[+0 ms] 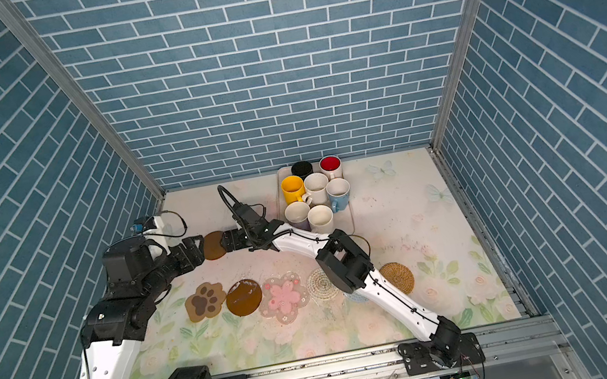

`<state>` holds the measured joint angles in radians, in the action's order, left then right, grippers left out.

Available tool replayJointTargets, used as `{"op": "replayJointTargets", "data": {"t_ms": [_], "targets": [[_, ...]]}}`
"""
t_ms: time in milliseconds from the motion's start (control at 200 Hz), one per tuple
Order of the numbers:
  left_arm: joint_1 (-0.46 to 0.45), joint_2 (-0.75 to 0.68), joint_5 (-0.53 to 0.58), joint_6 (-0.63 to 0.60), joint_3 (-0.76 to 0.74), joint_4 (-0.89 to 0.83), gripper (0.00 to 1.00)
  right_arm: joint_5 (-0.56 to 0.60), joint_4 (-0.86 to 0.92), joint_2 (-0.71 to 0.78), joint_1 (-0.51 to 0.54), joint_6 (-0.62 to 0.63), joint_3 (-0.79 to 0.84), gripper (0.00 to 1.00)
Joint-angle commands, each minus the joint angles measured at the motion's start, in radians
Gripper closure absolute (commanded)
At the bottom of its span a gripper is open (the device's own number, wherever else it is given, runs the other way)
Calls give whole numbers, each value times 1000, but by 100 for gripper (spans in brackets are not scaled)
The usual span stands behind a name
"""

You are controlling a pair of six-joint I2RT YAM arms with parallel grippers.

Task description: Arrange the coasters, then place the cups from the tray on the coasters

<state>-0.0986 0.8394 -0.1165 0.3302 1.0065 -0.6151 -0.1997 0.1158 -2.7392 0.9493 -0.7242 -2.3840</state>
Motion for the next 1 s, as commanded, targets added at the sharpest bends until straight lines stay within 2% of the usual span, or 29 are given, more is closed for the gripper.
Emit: {"op": "replayJointTargets", "data": {"t_ms": [0,170,530,995], "targets": [[-7,-2,-31,12,-16,-1,19,74,-65,-77,6,-99,-117,15],[-8,-11,-50,17,-20,3,19,74,-71,-176,7,-158,-238,15],[-7,-18,-63,28,-29,14,20,27,-117,-238,41,-198,-280,17],[-6,-19,-69,33,-39,25,20,47,-131,-241,100,-173,-300,19]]}}
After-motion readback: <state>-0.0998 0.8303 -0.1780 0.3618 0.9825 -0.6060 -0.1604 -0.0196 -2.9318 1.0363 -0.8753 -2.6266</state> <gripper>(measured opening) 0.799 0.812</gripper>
